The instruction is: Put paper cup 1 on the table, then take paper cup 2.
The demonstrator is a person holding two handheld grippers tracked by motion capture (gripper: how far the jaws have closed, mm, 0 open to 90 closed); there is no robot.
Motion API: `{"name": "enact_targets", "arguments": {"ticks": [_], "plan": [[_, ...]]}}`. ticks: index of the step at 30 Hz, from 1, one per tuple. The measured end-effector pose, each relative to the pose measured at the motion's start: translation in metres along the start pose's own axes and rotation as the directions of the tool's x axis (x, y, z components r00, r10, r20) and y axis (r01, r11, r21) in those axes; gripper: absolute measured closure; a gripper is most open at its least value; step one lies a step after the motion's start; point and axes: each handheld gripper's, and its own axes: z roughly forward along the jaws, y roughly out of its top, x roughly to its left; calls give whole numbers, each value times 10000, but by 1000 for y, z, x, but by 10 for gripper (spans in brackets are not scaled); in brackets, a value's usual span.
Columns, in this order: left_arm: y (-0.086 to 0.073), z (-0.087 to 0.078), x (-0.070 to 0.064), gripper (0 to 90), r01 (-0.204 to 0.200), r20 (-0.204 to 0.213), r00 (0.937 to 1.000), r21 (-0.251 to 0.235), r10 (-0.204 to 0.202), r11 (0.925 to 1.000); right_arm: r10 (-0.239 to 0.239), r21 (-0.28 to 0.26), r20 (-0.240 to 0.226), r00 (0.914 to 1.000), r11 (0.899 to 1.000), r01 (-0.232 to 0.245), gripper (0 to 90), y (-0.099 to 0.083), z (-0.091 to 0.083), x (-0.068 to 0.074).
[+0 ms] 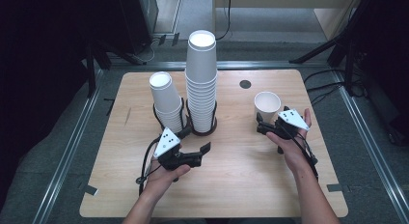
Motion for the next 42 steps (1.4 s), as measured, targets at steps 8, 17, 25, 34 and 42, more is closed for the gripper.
{"name": "enact_targets", "arguments": {"ticks": [8, 17, 25, 34, 42], "plan": [[-1, 1, -1, 135, 1, -26, 10000, 68, -1, 10000, 31, -468, -149, 9999, 9989, -38, 0, 16, -16, -1], [-2, 3, -1, 136, -5, -4, 10000, 107, 6, 9999, 144, -1055, -516, 9986, 9942, -198, 0, 46, -27, 10], [-1, 3, -1, 136, -6, 11, 10000, 77, 6, 10000, 211, -1533, -980, 9950, 9875, -360, 0, 76, -32, 28], [0, 3, 1, 135, 74, -174, 9998, -10, -74, 10000, 177, -1965, -1690, 9855, 9792, -513, 0, 113, -36, 54], [8, 7, -1, 135, -2, -601, 9982, -101, -4, 9999, -102, -2254, -2207, 9753, 9734, -408, 0, 145, -41, 76]]}}
